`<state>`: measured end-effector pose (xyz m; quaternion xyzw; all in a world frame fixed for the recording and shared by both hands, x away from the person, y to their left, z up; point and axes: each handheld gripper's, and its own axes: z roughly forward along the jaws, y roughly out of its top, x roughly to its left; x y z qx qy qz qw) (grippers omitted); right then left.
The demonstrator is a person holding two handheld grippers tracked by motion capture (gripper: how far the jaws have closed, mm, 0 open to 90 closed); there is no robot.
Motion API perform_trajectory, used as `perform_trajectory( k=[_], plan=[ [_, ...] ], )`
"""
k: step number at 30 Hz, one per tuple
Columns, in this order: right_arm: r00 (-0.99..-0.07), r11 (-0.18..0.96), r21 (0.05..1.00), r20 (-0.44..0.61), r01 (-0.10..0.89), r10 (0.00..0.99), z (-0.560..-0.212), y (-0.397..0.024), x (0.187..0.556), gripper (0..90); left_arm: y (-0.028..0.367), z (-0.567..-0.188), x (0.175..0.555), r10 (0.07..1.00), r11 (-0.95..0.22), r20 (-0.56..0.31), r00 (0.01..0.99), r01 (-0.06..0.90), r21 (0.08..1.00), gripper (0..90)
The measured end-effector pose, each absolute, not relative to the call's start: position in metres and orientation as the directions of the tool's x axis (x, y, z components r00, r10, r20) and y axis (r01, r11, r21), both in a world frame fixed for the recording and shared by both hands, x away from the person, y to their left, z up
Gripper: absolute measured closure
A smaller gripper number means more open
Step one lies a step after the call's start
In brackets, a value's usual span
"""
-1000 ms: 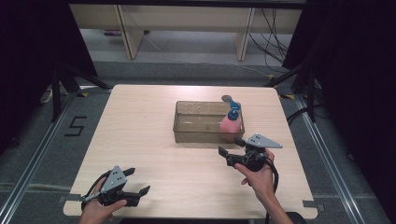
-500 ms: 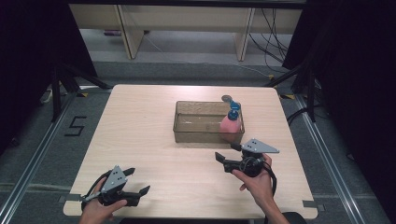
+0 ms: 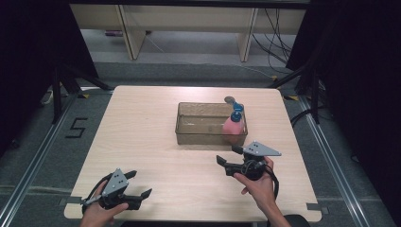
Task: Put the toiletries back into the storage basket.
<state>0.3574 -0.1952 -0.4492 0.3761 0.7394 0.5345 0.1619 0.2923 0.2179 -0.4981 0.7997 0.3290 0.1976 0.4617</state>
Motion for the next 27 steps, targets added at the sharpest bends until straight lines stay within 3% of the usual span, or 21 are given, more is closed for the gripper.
perform_trajectory(
  k=[13,14,16,25,27],
  plan=[
    [-0.680,0.156,0.897,0.190,0.413,0.708,-0.453,-0.190,0.350,24.0,0.218,-0.498,0.292,0.703,-0.356,0.011,0.711,0.339,0.871,14.8],
    [-0.680,0.170,0.910,0.149,0.378,0.718,-0.453,-0.191,0.349,24.1,0.217,-0.498,0.292,0.704,-0.349,0.006,0.710,0.340,0.873,14.8],
    [-0.682,0.158,0.896,0.192,0.415,0.705,-0.454,-0.189,0.346,24.1,0.218,-0.498,0.292,0.703,-0.359,0.015,0.711,0.337,0.870,14.8],
    [-0.698,0.180,0.898,0.173,0.401,0.695,-0.458,-0.188,0.341,21.7,0.217,-0.498,0.292,0.702,-0.355,0.011,0.712,0.336,0.873,14.8],
    [-0.695,0.160,0.889,0.212,0.428,0.687,-0.460,-0.187,0.339,20.8,0.218,-0.498,0.291,0.702,-0.356,0.014,0.712,0.335,0.872,14.8]
  ],
)
